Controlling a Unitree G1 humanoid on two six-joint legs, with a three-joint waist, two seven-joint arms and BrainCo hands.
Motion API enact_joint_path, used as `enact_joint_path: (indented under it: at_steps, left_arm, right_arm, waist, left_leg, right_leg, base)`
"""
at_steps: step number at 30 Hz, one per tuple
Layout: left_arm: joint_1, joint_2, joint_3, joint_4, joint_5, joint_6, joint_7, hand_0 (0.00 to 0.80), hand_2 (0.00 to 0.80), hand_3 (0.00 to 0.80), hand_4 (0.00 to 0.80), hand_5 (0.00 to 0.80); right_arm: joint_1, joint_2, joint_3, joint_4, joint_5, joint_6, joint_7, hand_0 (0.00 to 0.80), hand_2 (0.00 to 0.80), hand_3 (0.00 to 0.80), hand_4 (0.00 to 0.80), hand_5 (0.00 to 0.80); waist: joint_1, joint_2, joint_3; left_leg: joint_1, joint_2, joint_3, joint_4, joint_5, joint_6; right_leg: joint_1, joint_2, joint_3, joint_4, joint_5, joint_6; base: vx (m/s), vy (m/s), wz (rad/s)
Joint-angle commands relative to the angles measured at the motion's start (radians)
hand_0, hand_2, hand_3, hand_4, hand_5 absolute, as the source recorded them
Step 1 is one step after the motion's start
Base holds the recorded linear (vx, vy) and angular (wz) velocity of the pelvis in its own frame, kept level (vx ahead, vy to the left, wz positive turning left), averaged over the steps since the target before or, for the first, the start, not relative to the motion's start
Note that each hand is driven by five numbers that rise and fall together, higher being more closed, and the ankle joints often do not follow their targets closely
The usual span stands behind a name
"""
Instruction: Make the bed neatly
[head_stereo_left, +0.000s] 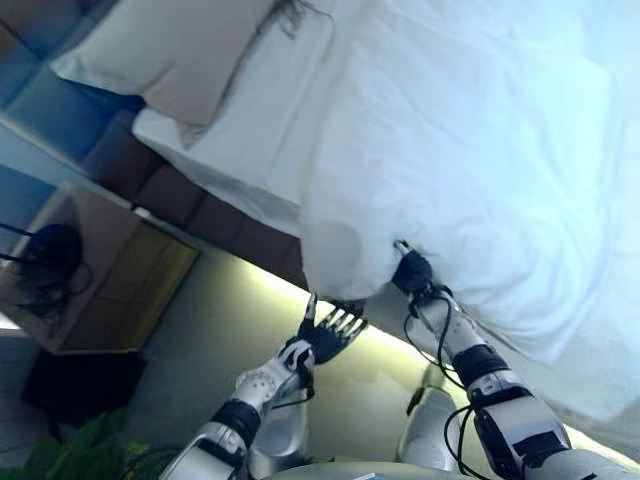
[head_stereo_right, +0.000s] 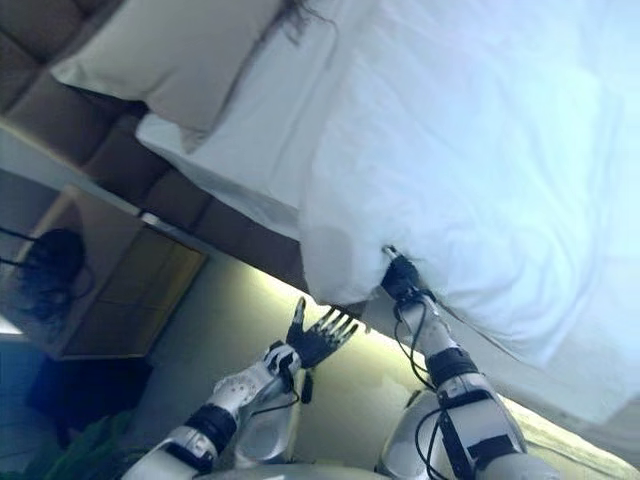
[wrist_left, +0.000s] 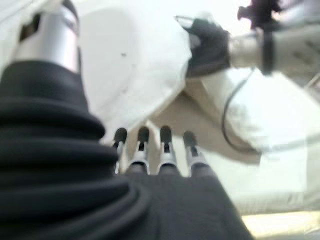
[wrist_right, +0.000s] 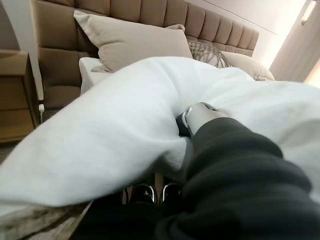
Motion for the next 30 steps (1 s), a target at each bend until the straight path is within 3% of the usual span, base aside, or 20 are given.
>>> enact_joint_path:
  at_steps: [1, 7, 15, 19, 30]
  left_arm:
    - [-0.089, -0.018, -0.02, -0.019, -0.091, -0.115, -0.021, 0.0, 0.0, 0.0, 0.0, 0.0]
    - [-0.174, 0.008, 0.022, -0.094, -0.234, -0.262, -0.007, 0.0, 0.0, 0.0, 0.0, 0.0]
    - [-0.256, 0.044, 0.095, -0.102, -0.269, -0.349, 0.024, 0.0, 0.0, 0.0, 0.0, 0.0]
    - [-0.275, 0.065, 0.131, -0.082, -0.269, -0.316, 0.054, 0.0, 0.0, 0.0, 0.0, 0.0]
    - [-0.224, 0.032, 0.07, 0.001, -0.221, -0.235, 0.079, 0.0, 0.0, 0.0, 0.0, 0.0]
  right_arm:
    - [-0.078, 0.005, 0.014, -0.138, 0.04, 0.003, 0.061, 0.8, 0.8, 0.8, 0.8, 0.8]
    - [-0.106, 0.016, 0.048, -0.161, 0.049, -0.019, 0.07, 0.8, 0.8, 0.8, 0.8, 0.8]
    - [-0.145, 0.012, 0.063, -0.188, 0.085, -0.036, 0.055, 0.8, 0.8, 0.8, 0.8, 0.8]
    - [-0.135, 0.023, 0.074, -0.197, 0.093, -0.051, 0.058, 0.8, 0.8, 0.8, 0.8, 0.8]
    - [-0.139, 0.036, 0.066, -0.252, 0.116, -0.114, 0.076, 0.8, 0.8, 0.8, 0.8, 0.8]
  waist:
    - [-0.014, -0.029, 0.022]
    - [-0.013, -0.055, 0.034]
    - [-0.006, -0.085, 0.039]
    - [-0.005, -0.102, 0.038]
    - [0.03, -0.149, 0.065]
  left_leg:
    - [0.009, 0.11, -0.025, -0.094, 0.136, -0.059]
    - [-0.021, 0.124, -0.01, -0.121, 0.169, -0.065]
    - [-0.049, 0.138, 0.002, -0.15, 0.197, -0.072]
    - [-0.06, 0.143, 0.005, -0.136, 0.19, -0.074]
    - [-0.131, 0.155, -0.019, -0.104, 0.19, -0.077]
  right_leg:
    - [0.035, -0.066, 0.072, -0.071, 0.118, 0.072]
    - [0.016, -0.055, 0.068, -0.091, 0.133, 0.072]
    - [0.01, -0.045, 0.045, -0.129, 0.151, 0.072]
    - [0.01, -0.044, 0.041, -0.133, 0.15, 0.07]
    - [0.028, -0.02, -0.019, -0.182, 0.168, 0.072]
  base:
    - [-0.04, 0.025, -0.26]
    - [-0.053, -0.004, -0.2]
    - [-0.052, -0.028, -0.08]
    - [-0.006, -0.038, -0.03]
    - [-0.029, -0.111, 0.01]
